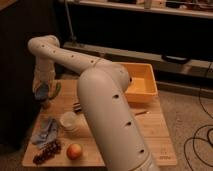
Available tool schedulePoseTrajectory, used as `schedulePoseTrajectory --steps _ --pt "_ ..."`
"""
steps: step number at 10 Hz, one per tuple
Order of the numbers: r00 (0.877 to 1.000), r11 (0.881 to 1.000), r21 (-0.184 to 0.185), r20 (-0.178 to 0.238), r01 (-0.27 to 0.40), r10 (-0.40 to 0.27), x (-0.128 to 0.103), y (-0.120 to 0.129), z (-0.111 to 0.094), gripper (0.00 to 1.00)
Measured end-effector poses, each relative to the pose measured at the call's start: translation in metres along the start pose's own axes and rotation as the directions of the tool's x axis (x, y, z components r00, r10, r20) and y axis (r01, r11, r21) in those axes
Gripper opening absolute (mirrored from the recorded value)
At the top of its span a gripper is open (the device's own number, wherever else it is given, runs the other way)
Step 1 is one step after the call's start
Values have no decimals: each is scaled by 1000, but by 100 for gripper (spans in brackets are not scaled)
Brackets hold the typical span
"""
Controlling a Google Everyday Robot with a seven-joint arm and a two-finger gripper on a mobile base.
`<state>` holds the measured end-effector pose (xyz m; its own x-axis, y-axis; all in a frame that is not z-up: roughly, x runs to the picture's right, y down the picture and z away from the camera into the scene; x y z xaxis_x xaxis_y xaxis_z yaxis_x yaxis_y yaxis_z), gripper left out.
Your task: Place sponge in metal cup
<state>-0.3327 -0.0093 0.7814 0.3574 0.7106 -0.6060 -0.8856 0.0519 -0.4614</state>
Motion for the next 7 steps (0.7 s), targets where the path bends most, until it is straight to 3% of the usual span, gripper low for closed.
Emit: schedulePoseTrajectory --steps 7 --pt "998 998 56 -56 26 -23 -7 8 29 0"
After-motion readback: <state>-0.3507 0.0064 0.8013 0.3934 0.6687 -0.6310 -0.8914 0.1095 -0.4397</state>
